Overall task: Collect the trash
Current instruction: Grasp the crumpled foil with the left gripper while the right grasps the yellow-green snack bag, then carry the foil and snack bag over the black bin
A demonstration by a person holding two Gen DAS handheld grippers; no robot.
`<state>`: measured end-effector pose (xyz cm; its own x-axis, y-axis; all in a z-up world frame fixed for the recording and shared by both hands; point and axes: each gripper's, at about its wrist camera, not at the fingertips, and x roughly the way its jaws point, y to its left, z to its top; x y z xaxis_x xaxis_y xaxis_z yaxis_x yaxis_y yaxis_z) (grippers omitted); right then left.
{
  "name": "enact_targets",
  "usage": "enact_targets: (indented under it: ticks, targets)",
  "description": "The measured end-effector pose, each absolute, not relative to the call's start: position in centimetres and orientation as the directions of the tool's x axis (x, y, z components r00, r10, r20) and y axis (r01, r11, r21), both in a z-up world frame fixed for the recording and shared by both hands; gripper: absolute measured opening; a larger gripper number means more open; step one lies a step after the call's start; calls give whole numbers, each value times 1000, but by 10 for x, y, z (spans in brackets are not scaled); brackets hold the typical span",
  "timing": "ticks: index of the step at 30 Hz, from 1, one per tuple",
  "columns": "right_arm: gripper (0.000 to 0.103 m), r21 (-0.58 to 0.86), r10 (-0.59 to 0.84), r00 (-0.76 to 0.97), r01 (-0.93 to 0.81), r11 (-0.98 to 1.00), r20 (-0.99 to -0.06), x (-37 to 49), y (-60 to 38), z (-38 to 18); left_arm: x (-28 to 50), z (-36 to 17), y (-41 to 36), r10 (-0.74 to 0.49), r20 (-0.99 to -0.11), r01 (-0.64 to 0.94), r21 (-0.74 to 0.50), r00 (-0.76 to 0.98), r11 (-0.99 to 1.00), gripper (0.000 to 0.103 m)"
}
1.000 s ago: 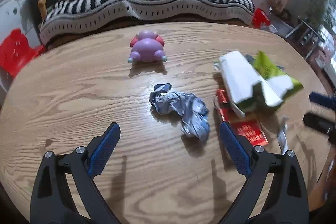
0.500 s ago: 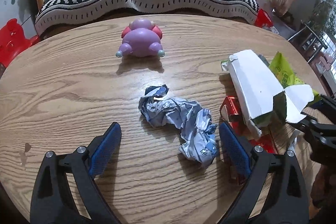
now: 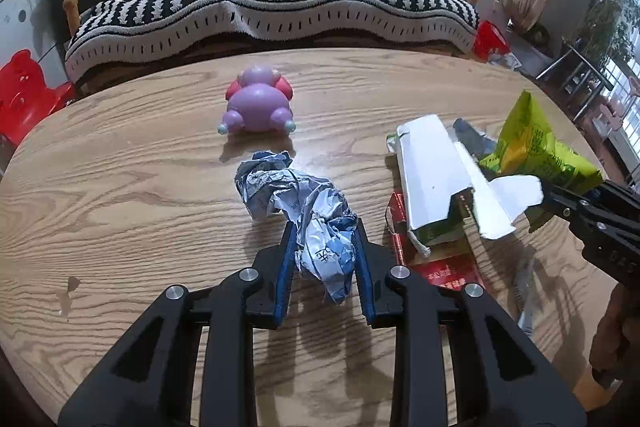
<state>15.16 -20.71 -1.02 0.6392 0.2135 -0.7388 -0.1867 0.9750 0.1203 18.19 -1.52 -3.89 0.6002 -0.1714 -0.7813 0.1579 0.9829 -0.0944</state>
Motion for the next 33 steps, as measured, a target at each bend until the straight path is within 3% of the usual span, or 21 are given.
enact_targets:
  ticks: [18,33]
  targets:
    - [36,124,192,688,-147,981,-700,113,-254,21,150,-5,-46,-199,-749,189,-100,633,977,27]
    - [36,125,53,733,44,991,-679,18,-374,44,94,19,-202,-386,-710,474,-83,589,876,27]
